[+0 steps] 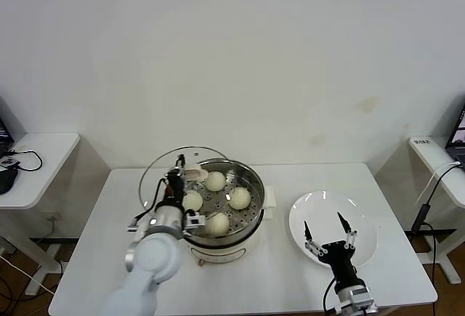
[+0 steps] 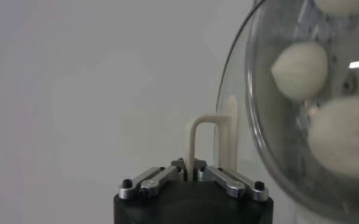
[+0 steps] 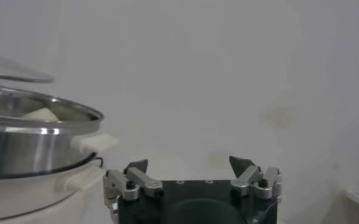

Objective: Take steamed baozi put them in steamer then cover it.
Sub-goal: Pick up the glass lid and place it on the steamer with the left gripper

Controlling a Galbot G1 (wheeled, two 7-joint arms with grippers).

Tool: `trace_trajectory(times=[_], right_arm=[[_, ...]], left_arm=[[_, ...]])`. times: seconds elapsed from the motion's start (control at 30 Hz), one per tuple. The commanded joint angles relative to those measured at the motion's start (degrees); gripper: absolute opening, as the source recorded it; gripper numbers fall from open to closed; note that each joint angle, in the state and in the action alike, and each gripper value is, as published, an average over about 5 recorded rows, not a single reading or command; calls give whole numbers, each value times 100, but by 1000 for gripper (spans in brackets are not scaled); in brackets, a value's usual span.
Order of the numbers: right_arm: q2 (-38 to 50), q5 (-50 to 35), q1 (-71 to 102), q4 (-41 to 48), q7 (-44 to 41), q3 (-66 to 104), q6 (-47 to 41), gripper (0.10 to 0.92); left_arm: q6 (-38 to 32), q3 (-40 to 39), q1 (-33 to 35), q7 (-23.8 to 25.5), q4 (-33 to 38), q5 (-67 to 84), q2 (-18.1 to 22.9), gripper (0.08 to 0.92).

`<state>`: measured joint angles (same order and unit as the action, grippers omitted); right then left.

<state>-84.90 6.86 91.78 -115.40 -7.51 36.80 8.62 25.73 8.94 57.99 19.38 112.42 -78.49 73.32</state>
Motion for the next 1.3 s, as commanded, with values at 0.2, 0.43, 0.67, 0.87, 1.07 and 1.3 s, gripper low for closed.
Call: trace_trajectory(times=[0.2,0.43,0.67,0.87,1.07,1.3], right_arm=[[-24,108,11,42,26,-78,35,823],[-1,84,15,45,25,-46,40,823],[-7,84,5,47,21,-80,39,823],[-6,85,4,49,17,-83,40,823],[-5,91,23,45,17,-81,50,823],[0,94,37,32,13,-75,57,823]], left_arm=[[28,-678,-290,126,-482,-714,987,144],[-35,-606,-73,212,-479,-878,925,144],[-62,-554,83,242,-443,-946,896,144],[-80,-550,144,235,-454,-995,946,144],[-110,-495,131,222,-535,-1014,963,144],[-141,-434,138,193,-579,-991,956,144]])
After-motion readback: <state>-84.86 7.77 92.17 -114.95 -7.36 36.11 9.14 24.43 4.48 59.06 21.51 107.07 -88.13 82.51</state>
